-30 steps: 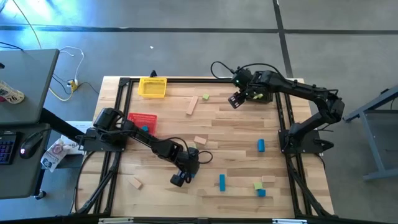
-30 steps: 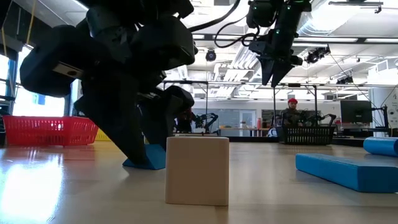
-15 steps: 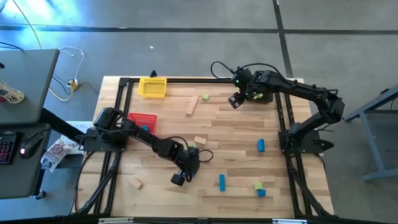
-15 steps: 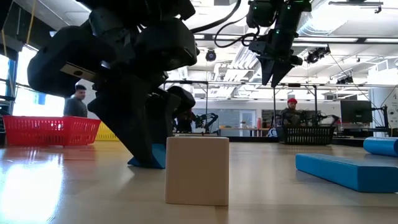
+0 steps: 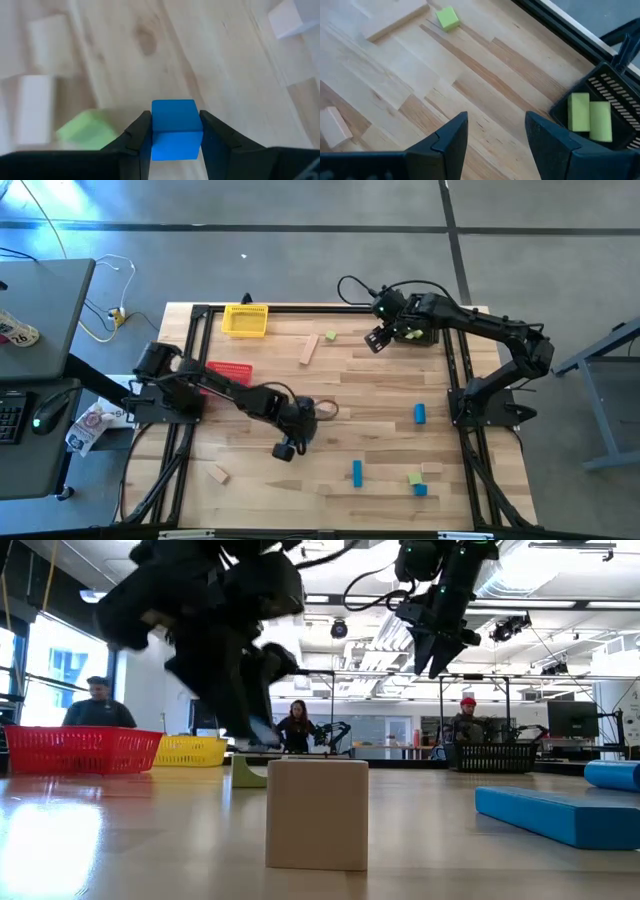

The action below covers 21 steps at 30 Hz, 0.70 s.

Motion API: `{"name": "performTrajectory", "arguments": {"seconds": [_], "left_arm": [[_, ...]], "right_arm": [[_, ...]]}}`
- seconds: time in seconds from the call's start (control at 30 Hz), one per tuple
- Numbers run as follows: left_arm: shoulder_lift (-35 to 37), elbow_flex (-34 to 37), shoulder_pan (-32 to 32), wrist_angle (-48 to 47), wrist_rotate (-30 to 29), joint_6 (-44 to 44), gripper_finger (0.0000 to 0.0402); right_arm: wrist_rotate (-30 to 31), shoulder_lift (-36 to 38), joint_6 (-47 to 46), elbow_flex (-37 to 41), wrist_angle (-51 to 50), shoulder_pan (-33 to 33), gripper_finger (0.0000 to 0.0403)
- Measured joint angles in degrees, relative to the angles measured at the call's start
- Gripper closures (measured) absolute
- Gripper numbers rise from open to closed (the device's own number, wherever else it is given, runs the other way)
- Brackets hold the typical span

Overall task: Sort & place blocks by color
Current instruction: Put the blue block into the red bin

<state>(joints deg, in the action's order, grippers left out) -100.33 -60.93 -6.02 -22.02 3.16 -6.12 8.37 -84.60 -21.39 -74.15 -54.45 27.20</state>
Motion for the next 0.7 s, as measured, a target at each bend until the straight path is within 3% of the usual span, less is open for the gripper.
{"name": "performTrajectory", "arguments": {"seconds": [0.1,0.33,0.7], "left_arm": [[2.99,-0.07,1.33,-3.01,-0.24,-1.04,0.03],[12.01,-0.09,4.53,-11.32,-7.22,-2.24,0.03],[25.41,0.19,9.85,-28.45,-14.8,1.92,0.03]], "right_arm": [[-0.09,-0.01,0.79,0.0,1.49,0.0,0.0219],[-0.3,0.0,0.94,0.0,4.48,-1.01,0.0219],[0.05,-0.04,0.9,0.0,8.46,-7.39,0.0219]]}}
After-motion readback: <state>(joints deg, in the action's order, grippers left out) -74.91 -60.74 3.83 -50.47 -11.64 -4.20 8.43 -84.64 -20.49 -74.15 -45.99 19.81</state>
